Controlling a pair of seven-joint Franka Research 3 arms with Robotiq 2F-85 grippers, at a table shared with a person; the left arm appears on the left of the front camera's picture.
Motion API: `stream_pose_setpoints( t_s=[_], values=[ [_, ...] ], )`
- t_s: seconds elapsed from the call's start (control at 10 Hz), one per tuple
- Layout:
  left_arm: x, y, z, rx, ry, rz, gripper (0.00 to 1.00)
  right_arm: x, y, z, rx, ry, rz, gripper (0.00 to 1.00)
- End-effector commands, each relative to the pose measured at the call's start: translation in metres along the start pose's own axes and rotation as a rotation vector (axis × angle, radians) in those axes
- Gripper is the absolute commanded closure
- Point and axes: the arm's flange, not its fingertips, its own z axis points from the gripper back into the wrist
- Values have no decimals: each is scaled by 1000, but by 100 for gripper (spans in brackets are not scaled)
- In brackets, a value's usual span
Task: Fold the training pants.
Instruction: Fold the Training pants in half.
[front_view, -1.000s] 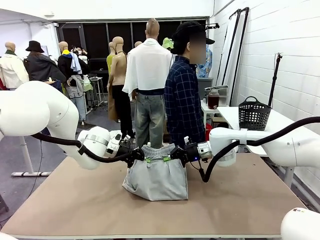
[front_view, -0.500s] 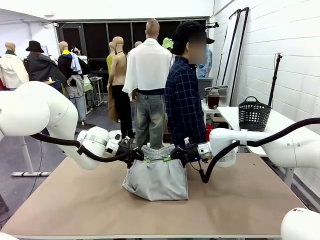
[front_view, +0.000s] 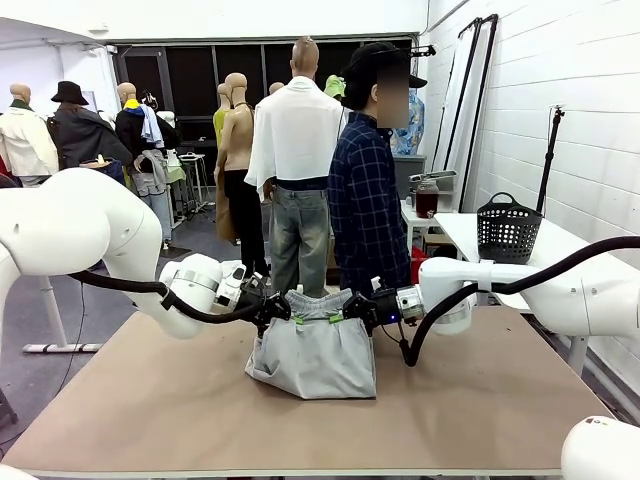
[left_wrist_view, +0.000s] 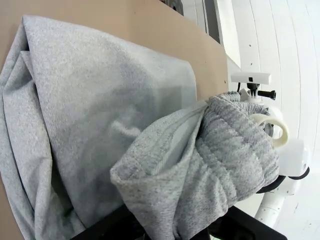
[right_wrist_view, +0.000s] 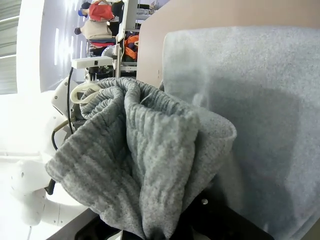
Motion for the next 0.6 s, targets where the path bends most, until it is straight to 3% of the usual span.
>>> stream_pose_setpoints(
  t_s=[0.0, 0.5],
  values=[
    [16, 17, 14, 52, -37, 43, 100, 16, -6, 11, -1, -56, -39, 100],
    [23, 32, 13, 69, -58, 84, 100, 23, -18, 9, -14, -62, -70, 100]
  ],
)
